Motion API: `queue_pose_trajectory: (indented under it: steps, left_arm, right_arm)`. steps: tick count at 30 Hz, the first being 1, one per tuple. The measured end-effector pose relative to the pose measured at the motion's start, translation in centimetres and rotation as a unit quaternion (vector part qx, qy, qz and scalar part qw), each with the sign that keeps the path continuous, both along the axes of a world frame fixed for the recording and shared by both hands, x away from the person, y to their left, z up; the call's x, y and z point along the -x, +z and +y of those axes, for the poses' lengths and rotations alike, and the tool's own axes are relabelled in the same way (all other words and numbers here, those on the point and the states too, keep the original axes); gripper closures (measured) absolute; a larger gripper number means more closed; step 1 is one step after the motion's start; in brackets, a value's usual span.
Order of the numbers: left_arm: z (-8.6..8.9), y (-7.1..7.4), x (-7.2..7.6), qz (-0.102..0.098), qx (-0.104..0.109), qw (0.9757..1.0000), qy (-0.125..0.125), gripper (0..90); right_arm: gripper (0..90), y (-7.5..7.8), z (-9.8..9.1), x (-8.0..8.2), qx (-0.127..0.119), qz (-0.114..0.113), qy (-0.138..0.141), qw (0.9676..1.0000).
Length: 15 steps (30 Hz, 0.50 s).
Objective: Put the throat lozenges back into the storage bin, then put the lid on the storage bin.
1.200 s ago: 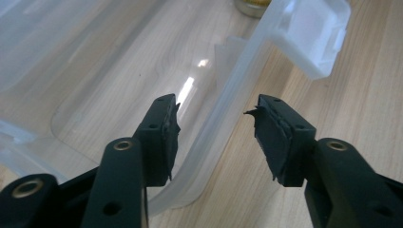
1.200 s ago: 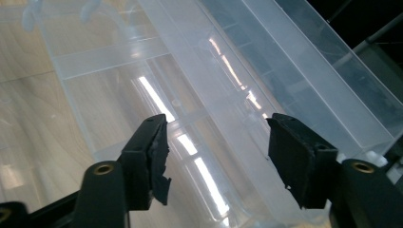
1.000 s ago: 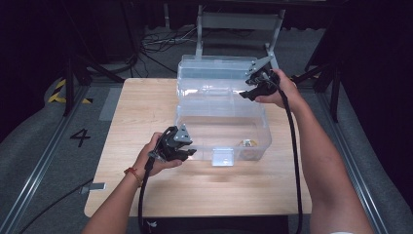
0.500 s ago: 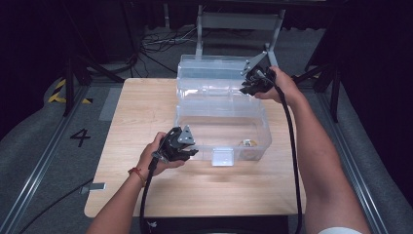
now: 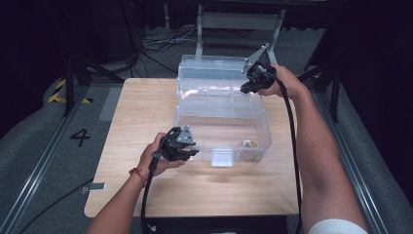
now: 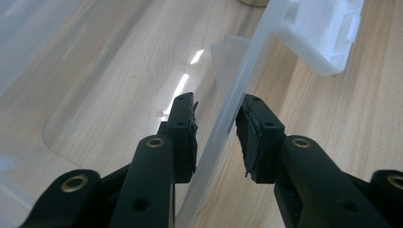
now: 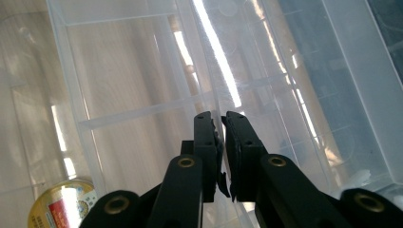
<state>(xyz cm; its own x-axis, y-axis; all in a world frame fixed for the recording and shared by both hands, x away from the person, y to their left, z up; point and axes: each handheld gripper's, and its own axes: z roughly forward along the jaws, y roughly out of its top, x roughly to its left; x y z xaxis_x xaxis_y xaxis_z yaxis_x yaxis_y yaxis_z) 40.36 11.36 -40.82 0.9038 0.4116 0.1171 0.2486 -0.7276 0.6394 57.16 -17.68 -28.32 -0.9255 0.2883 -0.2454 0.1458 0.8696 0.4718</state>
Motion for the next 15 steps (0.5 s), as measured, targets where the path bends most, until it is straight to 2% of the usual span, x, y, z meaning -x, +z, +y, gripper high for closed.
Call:
queue_pose_trajectory:
  steps: [4, 11, 15]
  left_arm:
    - [-0.01, -0.02, 0.01, 0.003, 0.004, 1.0, 0.004, 67.8]
    - [-0.32, -0.17, 0.31, -0.012, 0.004, 0.9998, 0.012, 66.4]
    - [-0.53, -0.19, 0.31, -0.008, 0.005, 0.9998, 0.016, 65.9]
  right_arm:
    - [85.1, 0.05, -0.09, 0.23, 0.001, 0.001, 0.005, 1.0]
    - [85.8, 0.04, 0.23, 0.5, 0.008, -0.008, 0.008, 0.9999]
    - [86.4, 0.1, 0.23, 0.66, 0.008, -0.009, 0.012, 0.9999]
